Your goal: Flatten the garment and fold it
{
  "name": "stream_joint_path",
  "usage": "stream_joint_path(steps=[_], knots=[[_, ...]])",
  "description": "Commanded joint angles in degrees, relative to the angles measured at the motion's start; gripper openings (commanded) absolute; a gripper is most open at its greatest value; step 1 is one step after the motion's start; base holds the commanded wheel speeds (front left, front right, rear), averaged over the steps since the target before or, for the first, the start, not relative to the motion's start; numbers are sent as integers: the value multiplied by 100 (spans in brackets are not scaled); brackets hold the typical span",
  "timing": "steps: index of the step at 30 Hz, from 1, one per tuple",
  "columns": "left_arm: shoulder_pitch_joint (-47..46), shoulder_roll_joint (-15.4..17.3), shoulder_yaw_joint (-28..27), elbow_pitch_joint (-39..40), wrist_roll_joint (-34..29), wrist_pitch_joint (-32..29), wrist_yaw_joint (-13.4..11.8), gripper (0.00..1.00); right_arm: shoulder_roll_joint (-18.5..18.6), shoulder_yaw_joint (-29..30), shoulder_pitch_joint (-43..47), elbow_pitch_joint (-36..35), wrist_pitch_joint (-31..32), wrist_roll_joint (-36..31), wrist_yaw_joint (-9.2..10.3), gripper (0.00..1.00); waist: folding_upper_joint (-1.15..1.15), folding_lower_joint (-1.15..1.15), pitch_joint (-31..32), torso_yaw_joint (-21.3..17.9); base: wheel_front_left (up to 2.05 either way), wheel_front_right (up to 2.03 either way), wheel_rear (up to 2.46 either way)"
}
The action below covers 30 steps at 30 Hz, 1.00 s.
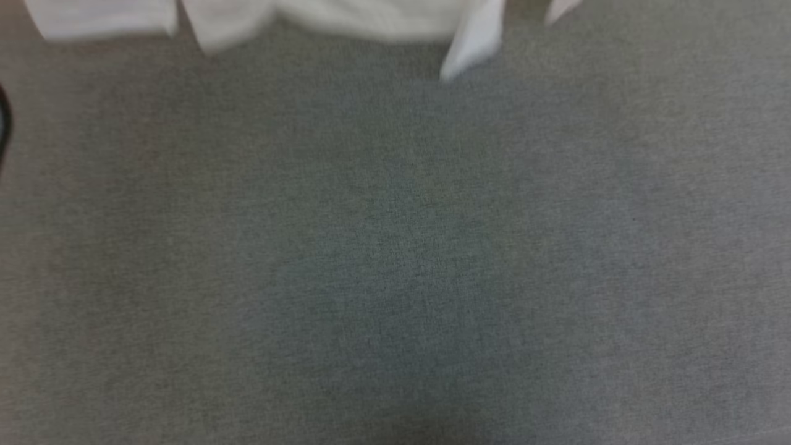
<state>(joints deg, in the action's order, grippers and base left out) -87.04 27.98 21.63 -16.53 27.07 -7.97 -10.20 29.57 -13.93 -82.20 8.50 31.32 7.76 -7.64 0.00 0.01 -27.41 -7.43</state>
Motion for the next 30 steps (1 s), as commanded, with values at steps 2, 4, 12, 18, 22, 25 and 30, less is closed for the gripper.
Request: stream_joint_path(steps=[2, 4, 12, 18, 22, 25, 30], knots=[[-396, 118, -107, -102, -201, 267, -183, 0, -42, 162, -472, 271, -381, -337, 15, 0, 0, -1, -605, -108, 0, 0, 0], [-616, 89, -156, -152, -276, 472, -252, 0, -135, 223, -813, 455, -742, -577, 15, 0, 0, -1, -717, -121, 0, 0, 0], [-512, 34, -90, -527, -252, 815, -148, 0, -295, 67, -1327, 1412, -1788, -924, 15, 0, 0, -1, -925, -55, 0, 0, 0], [402, 79, 78, -865, 40, 712, 179, 0, -261, -140, -640, 1905, -2112, -559, 15, 0, 0, -1, -846, 45, 0, 0, 0], [1256, 182, 227, -968, 284, 484, 430, 0, -208, -326, 185, 1903, -2111, -161, 15, 0, 0, -1, -618, 90, 0, 0, 0], [1997, 272, 367, -912, 475, 249, 597, 0, -117, -373, 923, 1745, -1961, 167, 15, 0, 0, -1, -361, 122, 0, 0, 0], [3512, 447, 751, -400, 754, -317, 742, 0, 142, -224, 2509, 979, -1500, 763, 15, 0, 0, -1, 156, 244, 0, 0, 0]])
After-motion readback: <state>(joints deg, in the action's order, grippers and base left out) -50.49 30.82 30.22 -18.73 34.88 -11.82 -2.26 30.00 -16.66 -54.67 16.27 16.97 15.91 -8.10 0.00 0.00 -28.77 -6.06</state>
